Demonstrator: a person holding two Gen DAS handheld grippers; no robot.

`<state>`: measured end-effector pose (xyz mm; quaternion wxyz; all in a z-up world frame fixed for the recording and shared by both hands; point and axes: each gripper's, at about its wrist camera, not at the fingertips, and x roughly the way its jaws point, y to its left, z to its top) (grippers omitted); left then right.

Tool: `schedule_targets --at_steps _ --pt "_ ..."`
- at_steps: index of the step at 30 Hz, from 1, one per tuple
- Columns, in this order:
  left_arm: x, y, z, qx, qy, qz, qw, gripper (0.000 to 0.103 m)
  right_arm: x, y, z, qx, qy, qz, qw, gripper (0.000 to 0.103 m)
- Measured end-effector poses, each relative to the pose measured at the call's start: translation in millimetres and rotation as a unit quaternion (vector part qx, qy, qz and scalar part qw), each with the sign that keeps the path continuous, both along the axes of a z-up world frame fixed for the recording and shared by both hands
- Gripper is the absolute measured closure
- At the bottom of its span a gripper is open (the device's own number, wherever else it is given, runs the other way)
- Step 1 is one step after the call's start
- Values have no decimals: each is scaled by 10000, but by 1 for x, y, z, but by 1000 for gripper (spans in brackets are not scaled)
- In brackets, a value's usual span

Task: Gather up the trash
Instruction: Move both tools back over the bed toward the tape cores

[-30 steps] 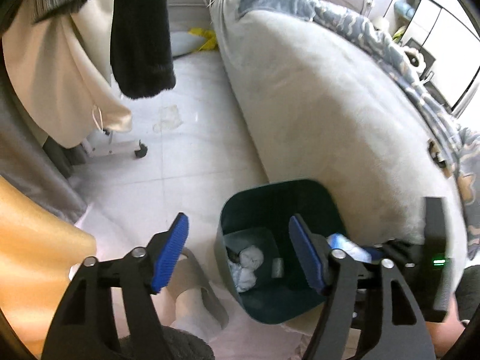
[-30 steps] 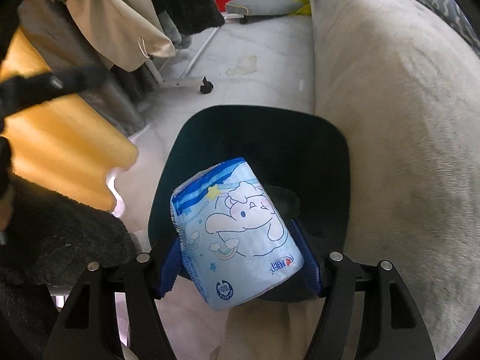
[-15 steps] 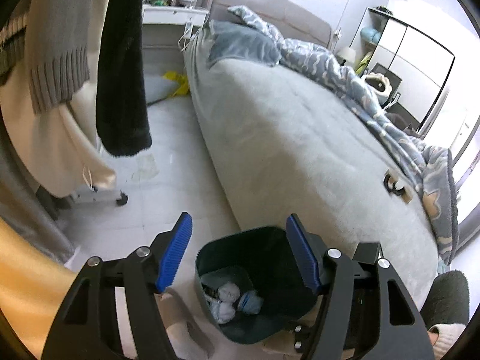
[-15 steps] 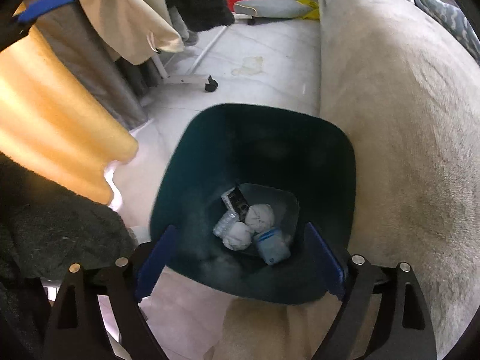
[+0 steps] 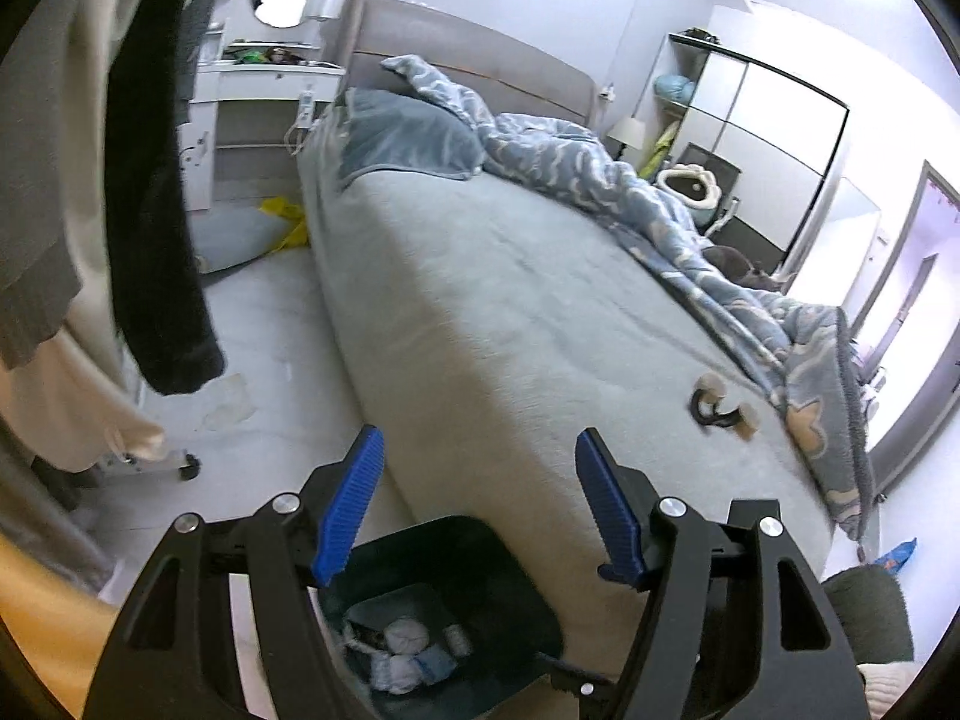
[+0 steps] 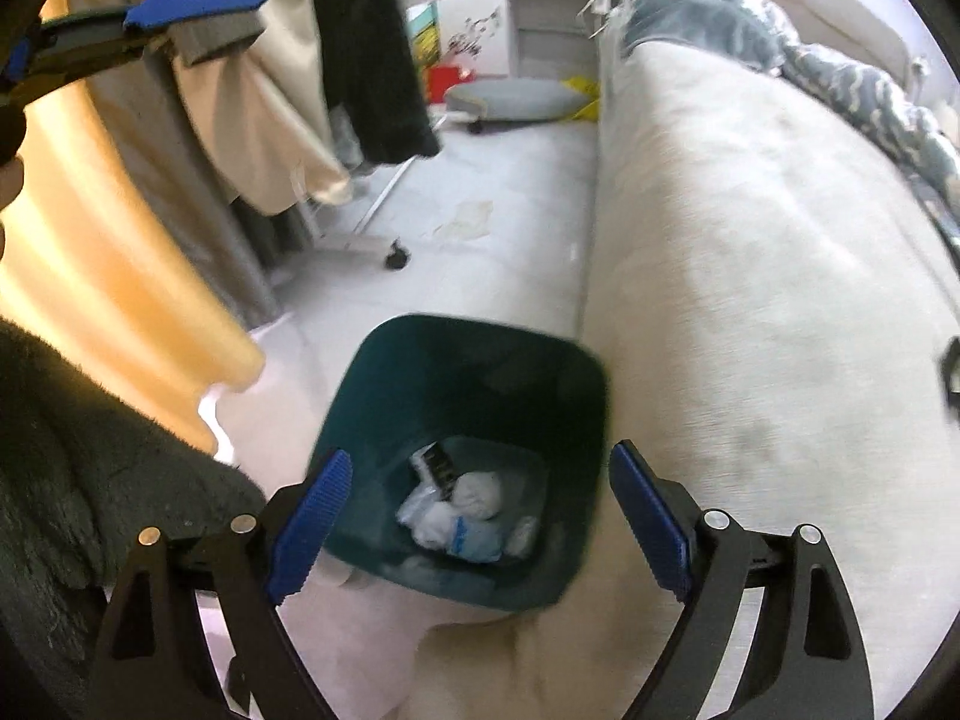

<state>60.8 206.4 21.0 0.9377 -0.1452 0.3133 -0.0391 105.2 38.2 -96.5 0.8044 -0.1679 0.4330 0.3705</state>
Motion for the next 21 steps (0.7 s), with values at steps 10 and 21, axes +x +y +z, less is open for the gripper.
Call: schedule_targets --at_steps 10,21 --pt "23 -50 4 402 -131 -425 9982 26 45 -77 38 158 -425 -1115 9927 14" --pt "53 -97 2 178 -189 -861 9959 22 84 -165 66 307 -780 -1834 9795 14"
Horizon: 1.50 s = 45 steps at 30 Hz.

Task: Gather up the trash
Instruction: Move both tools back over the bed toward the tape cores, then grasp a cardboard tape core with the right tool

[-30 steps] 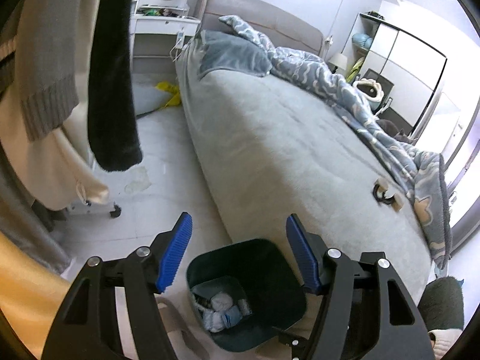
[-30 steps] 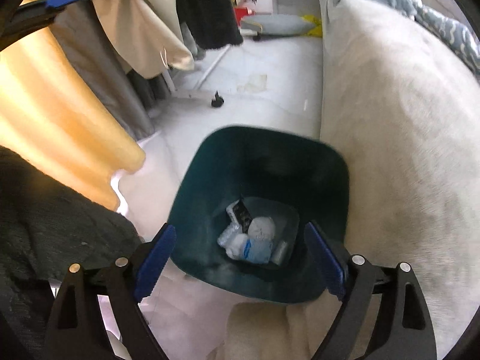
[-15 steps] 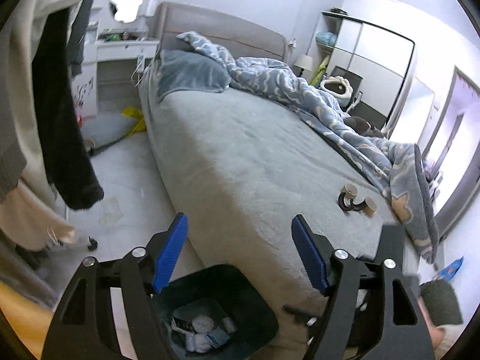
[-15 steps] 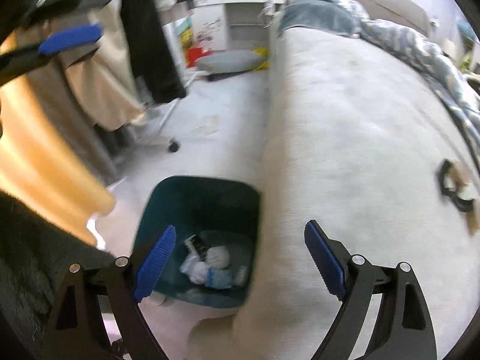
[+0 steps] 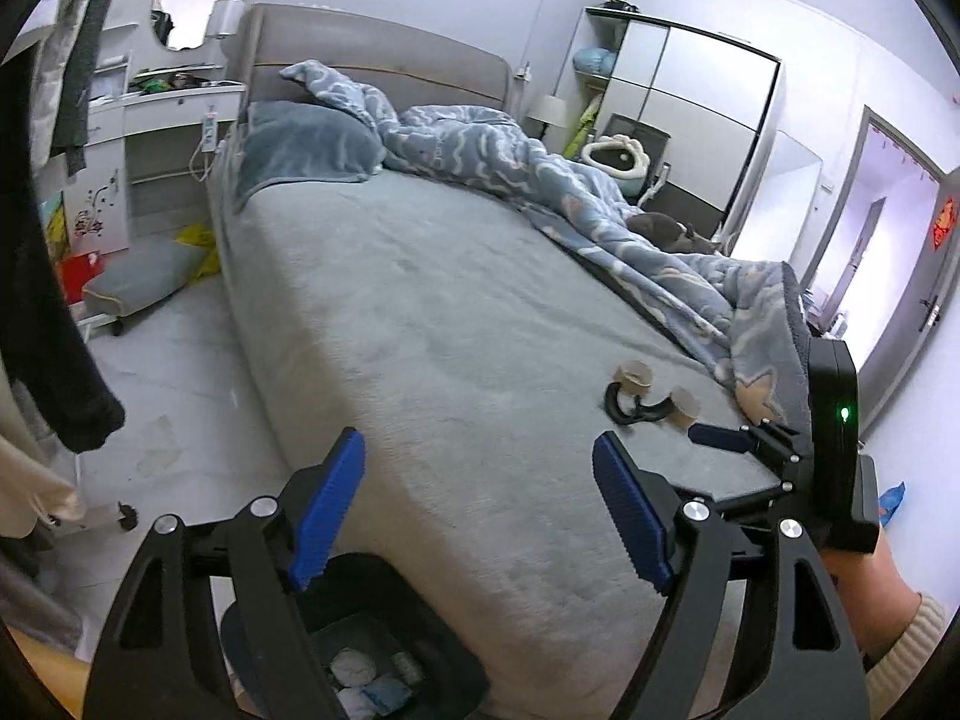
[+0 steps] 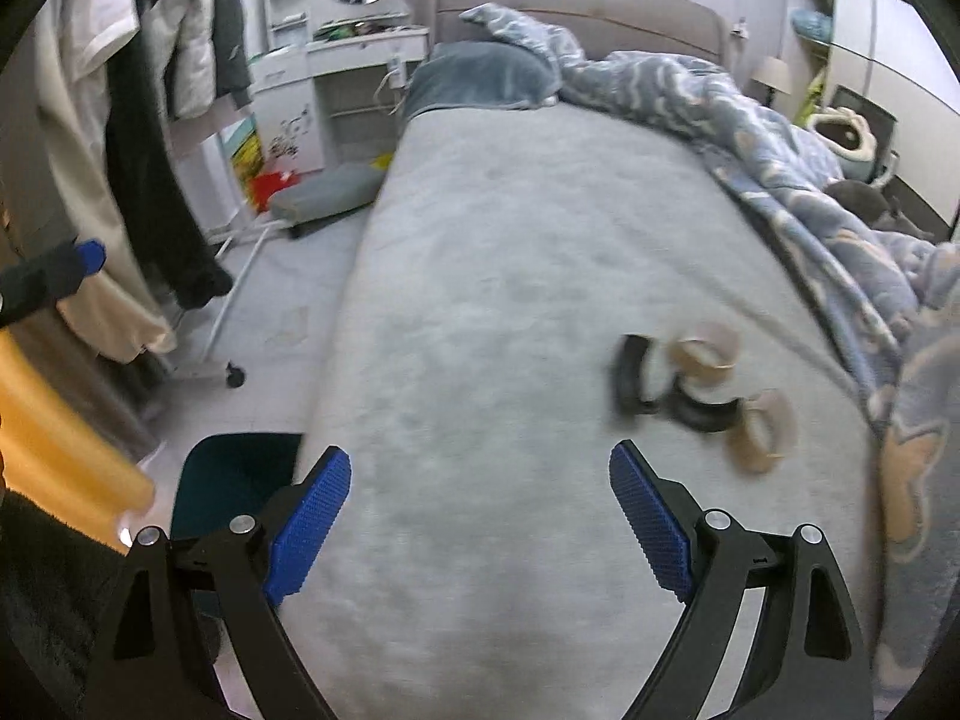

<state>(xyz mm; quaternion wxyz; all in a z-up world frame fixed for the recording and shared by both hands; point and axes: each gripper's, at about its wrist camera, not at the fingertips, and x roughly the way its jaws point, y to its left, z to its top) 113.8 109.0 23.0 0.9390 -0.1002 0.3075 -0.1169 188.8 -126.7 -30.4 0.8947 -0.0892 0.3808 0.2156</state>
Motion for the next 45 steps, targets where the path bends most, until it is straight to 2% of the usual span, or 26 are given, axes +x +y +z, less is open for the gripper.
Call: schedule_targets --at_steps 9,12,16,24,34,39,45 --pt "29 -35 -3 -277 44 -330 9991 22 27 -51 4 79 -98 -290 9995 13" --pt "36 -46 -6 -169 11 -346 9993 22 38 -74 -3 212 11 -492 9986 13" --pt "49 -58 -15 -181 96 -394 9990 22 49 -89 -7 105 -39 -569 9983 13" --pt "65 -80 -31 65 234 -565 9981 22 72 -107 -18 -98 28 -447 9990 13" --pt "77 -113 -45 545 124 -974 9937 21 91 -117 -34 -285 187 -17 9994 13" --pt "82 -131 -49 599 91 -1281 9899 21 97 -128 -40 -221 333 23 9992 13" --pt "101 -143 -60 561 217 -1373 9887 21 110 -132 -52 -72 496 222 9985 13"
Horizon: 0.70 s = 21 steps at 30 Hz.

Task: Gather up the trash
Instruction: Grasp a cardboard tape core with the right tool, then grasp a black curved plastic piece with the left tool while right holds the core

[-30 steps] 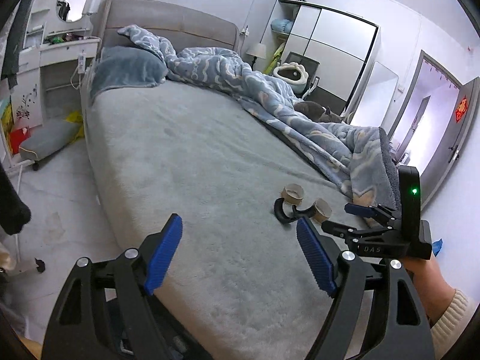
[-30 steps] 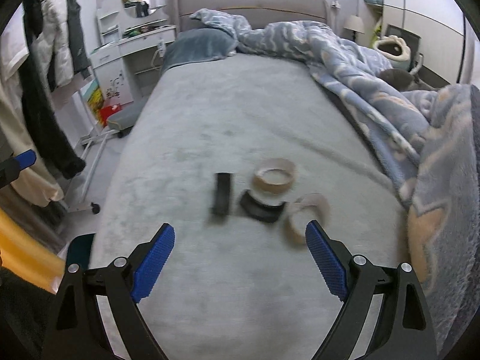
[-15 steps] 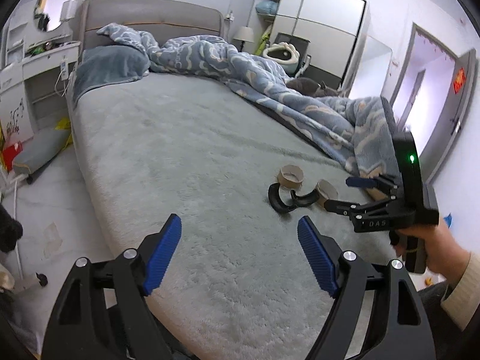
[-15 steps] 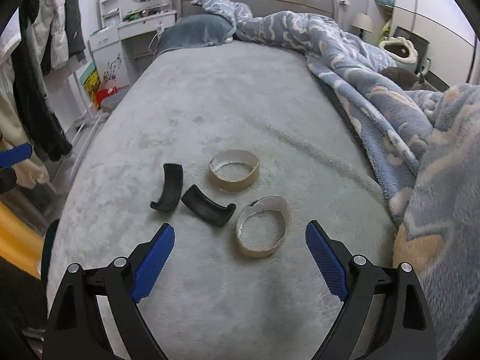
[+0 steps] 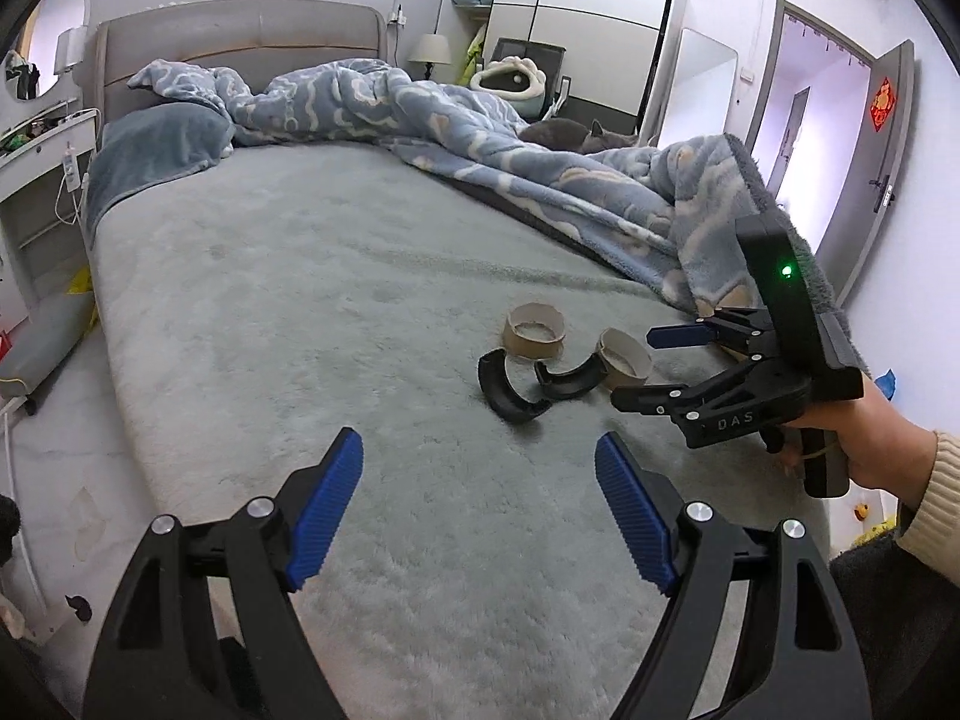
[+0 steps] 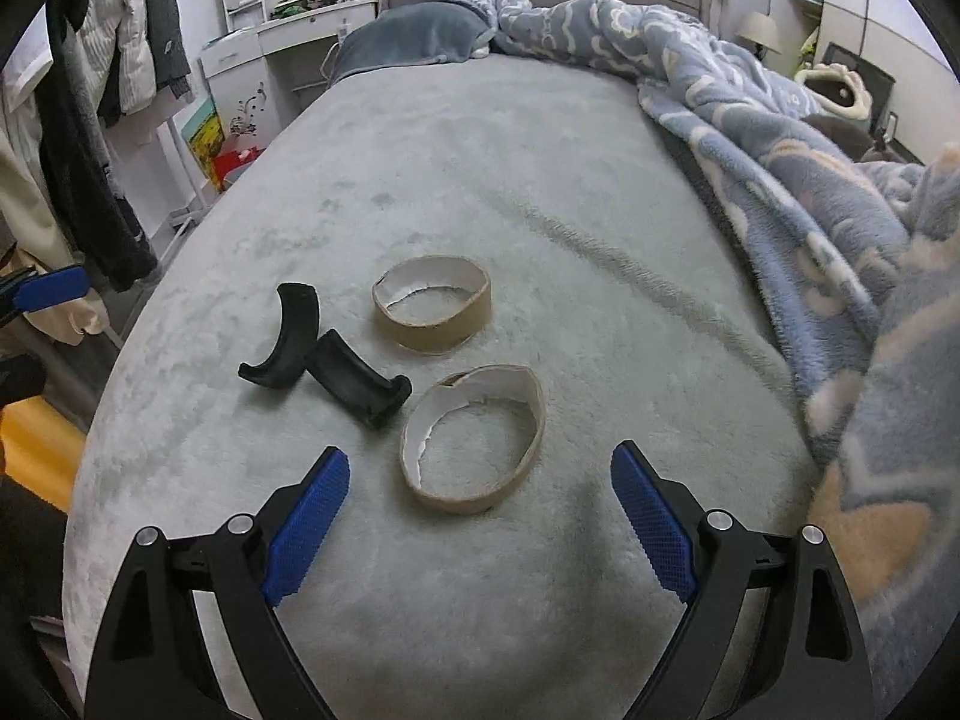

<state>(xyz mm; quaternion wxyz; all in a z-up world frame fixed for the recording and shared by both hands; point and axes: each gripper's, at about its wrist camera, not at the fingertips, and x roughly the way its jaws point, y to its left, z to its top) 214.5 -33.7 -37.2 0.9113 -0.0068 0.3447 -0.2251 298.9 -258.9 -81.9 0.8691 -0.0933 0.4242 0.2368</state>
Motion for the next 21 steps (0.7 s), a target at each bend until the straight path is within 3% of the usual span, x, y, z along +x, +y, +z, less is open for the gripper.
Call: schedule_targets --at_steps 5,10,16,21 --pt "18 -10 -8 -11 83 -48 10000 21 12 3 -6 -196 99 96 9997 28" --pt "31 -20 -19 71 181 -215 9996 21 17 -2 -9 -68 241 168 9995 33" --pt "44 -34 -29 81 288 -378 9988 21 15 1 -4 -181 229 340 9990 54" --pt "51 -47 -41 282 360 -534 9975 21 13 0 -1 -224 190 331 9990 55"
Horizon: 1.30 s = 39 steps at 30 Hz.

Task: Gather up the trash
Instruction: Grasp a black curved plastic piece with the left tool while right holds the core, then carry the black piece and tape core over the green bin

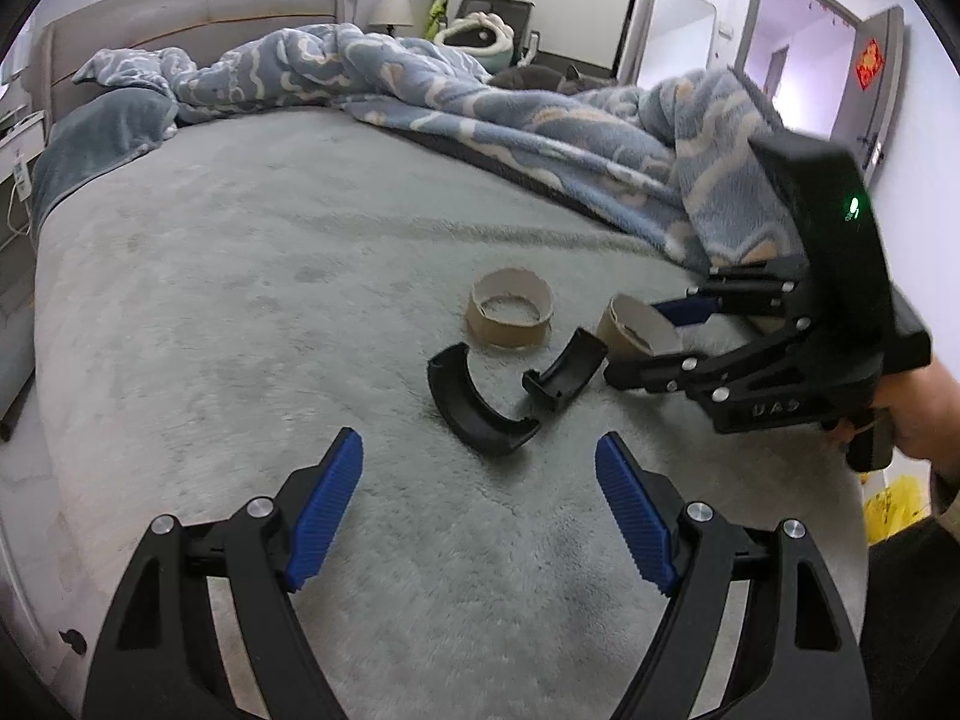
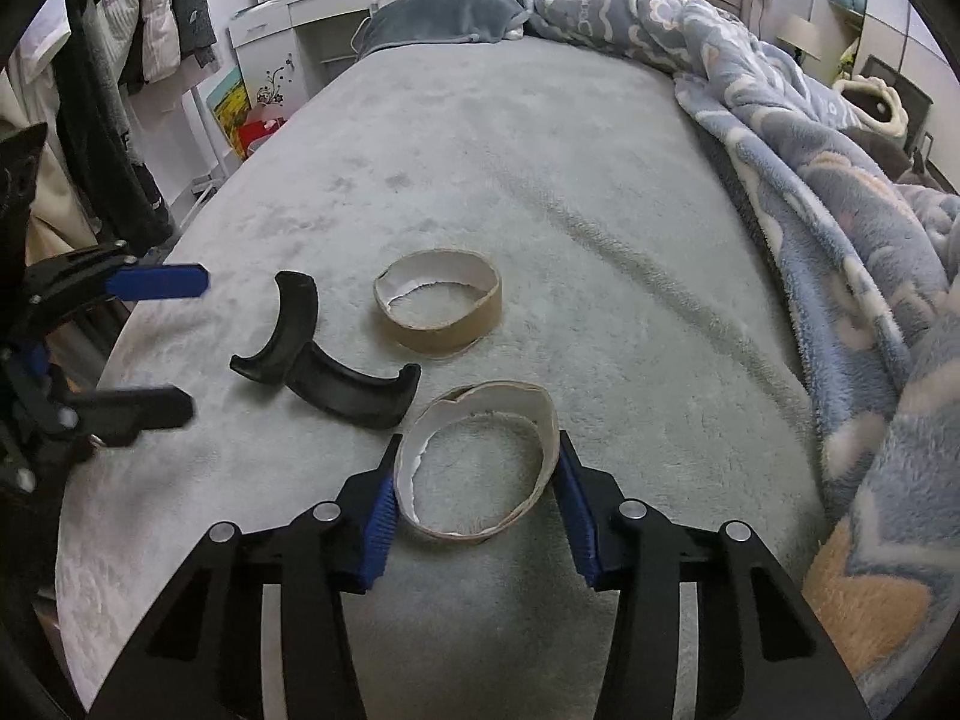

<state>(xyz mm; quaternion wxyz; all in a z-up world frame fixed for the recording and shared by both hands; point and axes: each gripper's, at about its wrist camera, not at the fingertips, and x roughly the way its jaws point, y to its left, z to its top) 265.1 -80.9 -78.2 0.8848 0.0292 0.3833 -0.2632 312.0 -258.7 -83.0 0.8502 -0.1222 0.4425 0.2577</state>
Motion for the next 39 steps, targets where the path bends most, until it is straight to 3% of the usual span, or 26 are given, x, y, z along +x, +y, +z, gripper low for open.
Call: schedule_targets --at_steps 10,24,26,30,32,39 --pt "14 -11 -11 324 -78 -141 9993 20 -2 -7 21 414 -200 -238 9987 56" --pt "35 -19 -14 292 -37 -422 9987 23 -5 2 29 261 -372 -205 9988 56" --pt "40 -21 -15 249 25 -457 9986 34 -5 2 29 197 -397 -200 9988 56" --pt "48 -25 -18 110 177 -686 9974 37 -8 1 30 38 -449 -224 9987 56" --pt "46 -27 -16 47 153 -797 9967 46 -9 0 30 -20 -475 -247 9986 56" --pt "39 -32 -15 78 122 -915 9957 49 -15 0 38 -233 -649 -337 9970 56"
